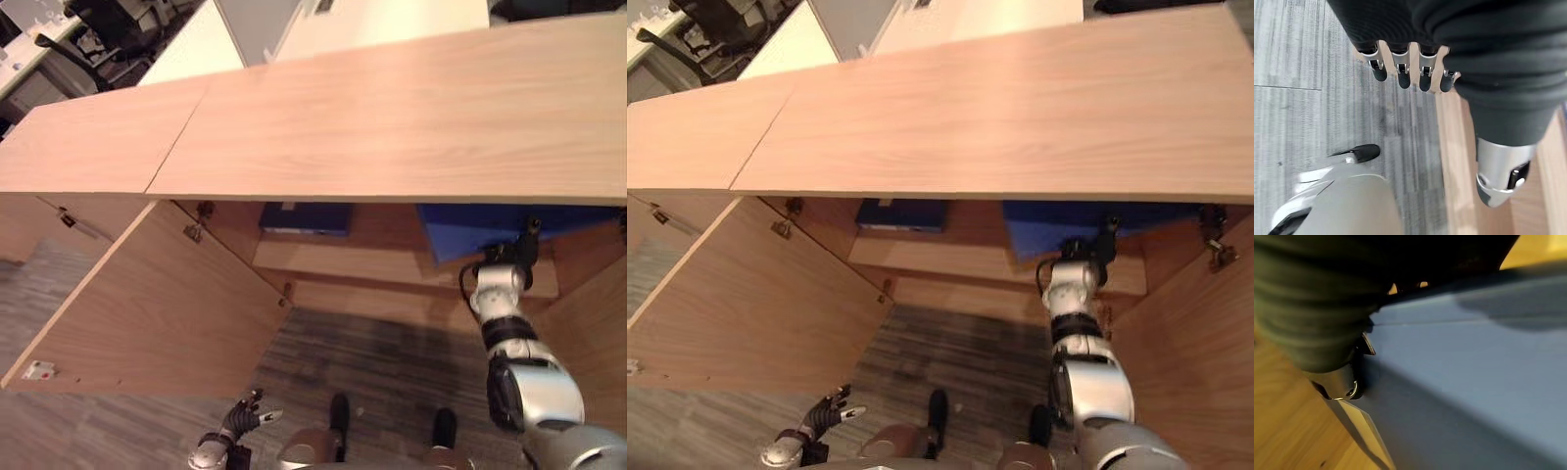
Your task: Put the empty folder in the office cabinet
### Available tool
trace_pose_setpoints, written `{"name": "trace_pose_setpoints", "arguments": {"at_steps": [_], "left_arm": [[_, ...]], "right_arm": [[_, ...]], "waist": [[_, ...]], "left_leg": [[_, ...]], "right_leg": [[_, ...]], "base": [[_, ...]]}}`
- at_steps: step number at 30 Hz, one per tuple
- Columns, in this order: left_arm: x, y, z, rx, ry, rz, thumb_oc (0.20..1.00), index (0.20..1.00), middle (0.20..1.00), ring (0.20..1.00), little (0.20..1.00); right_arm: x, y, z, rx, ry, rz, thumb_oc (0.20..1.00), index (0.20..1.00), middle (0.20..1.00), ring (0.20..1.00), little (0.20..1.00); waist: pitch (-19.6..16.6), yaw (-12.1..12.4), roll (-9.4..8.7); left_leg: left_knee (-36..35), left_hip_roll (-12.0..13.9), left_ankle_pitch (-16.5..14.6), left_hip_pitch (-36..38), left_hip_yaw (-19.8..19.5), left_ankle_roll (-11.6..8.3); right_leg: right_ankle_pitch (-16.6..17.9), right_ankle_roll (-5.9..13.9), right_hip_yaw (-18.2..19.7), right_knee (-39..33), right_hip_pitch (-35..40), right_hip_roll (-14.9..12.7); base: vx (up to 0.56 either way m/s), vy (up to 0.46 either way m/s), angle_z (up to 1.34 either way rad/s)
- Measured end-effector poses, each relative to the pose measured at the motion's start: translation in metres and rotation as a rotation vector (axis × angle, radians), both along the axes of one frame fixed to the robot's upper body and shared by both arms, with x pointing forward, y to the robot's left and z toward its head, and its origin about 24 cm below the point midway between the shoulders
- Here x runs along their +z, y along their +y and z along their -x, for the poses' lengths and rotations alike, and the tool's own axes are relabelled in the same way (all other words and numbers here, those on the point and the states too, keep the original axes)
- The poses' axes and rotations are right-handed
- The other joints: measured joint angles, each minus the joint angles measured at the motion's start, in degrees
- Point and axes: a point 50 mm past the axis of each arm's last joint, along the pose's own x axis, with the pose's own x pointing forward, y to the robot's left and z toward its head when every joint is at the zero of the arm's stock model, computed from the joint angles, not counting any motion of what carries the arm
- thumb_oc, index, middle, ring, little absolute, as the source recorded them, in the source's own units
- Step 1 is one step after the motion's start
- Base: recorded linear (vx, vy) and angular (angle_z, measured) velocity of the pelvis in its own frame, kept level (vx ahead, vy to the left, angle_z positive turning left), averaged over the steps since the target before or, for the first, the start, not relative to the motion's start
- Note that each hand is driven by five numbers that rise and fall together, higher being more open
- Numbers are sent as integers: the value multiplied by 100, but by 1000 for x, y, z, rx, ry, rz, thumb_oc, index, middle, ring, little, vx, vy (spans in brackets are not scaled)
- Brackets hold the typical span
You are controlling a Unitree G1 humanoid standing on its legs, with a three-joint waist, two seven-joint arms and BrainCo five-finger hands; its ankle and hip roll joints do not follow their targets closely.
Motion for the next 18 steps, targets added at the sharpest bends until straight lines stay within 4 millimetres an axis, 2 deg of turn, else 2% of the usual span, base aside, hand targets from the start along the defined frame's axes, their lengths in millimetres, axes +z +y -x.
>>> {"name": "trace_pose_setpoints", "arguments": {"at_steps": [2, 3, 6, 12, 14, 15, 16, 17, 18], "left_arm": [[7, -9, -18, -34, -51, 17, 1000, 1000, 1000, 1000, 1000], [7, -8, -18, -38, -51, 13, 1000, 1000, 1000, 1000, 1000], [10, -4, -23, -69, -60, -8, 1000, 1000, 1000, 1000, 1000], [12, 1, -26, -68, -69, -19, 1000, 1000, 1000, 1000, 1000], [14, 3, -31, -69, -80, -26, 1000, 1000, 1000, 1000, 1000], [21, 14, -41, -69, -108, -58, 1000, 1000, 1000, 1000, 1000], [19, 19, -39, -66, -93, -78, 1000, 1000, 1000, 1000, 1000], [13, 20, -31, -64, -52, -91, 1000, 1000, 1000, 1000, 1000], [13, 20, -32, -62, -53, -91, 1000, 1000, 1000, 1000, 1000]], "right_arm": [[26, -10, -7, -32, -38, -4, 200, 200, 200, 200, 200], [27, -9, -8, -32, -42, -14, 200, 200, 200, 200, 200], [49, -7, -16, -26, -74, -22, 200, 200, 200, 200, 200], [52, -9, -17, -12, -52, 17, 200, 200, 200, 200, 200], [45, -11, -15, -12, -35, 21, 200, 200, 200, 200, 200], [39, -11, -14, -18, -22, 4, 200, 200, 200, 200, 200], [36, -3, -16, 4, -16, -2, 200, 200, 200, 200, 200], [33, 7, -20, 42, -4, 2, 200, 200, 200, 200, 200], [34, 11, -21, 53, -6, 16, 200, 200, 200, 200, 200]], "waist": [[306, 104, 90], [324, 126, 68], [358, 127, 37], [412, 134, -31], [476, 59, -111], [705, 68, -396], [793, 130, -497], [823, 153, -539], [850, 83, -520]], "left_leg": [[113, 21, 7, -183, -9, -4], [148, 20, 6, -223, 11, -4], [223, -50, 1, -564, 36, 26], [323, -110, 22, -650, 20, 18], [657, -101, 25, -794, -54, -49], [1652, -106, 30, -1219, -17, -53], [2254, 0, 29, -1457, -43, -46], [2558, 86, 9, -1615, -129, -27], [2797, 94, -86, -1811, -205, -21]], "right_leg": [[-121, -73, 9, 379, -305, 7], [-222, -63, 40, 589, -446, -19], [-548, -99, 174, 1440, -1172, -163], [-1094, -187, 322, 2436, -1657, -273], [-1360, -371, 395, 2814, -1732, -185], [-1637, -637, 453, 3200, -1766, -186], [-1728, -748, 457, 3342, -1755, -94], [-1804, -813, 438, 3474, -1749, -4], [-1826, -851, 444, 3479, -1756, 56]], "base": [[-78, -91, -4], [-61, -116, -1], [2, -66, -4], [20, -168, 8], [-16, -240, 52], [5, -157, 45], [97, -123, 25], [122, -26, -1], [208, -9, 5]]}}
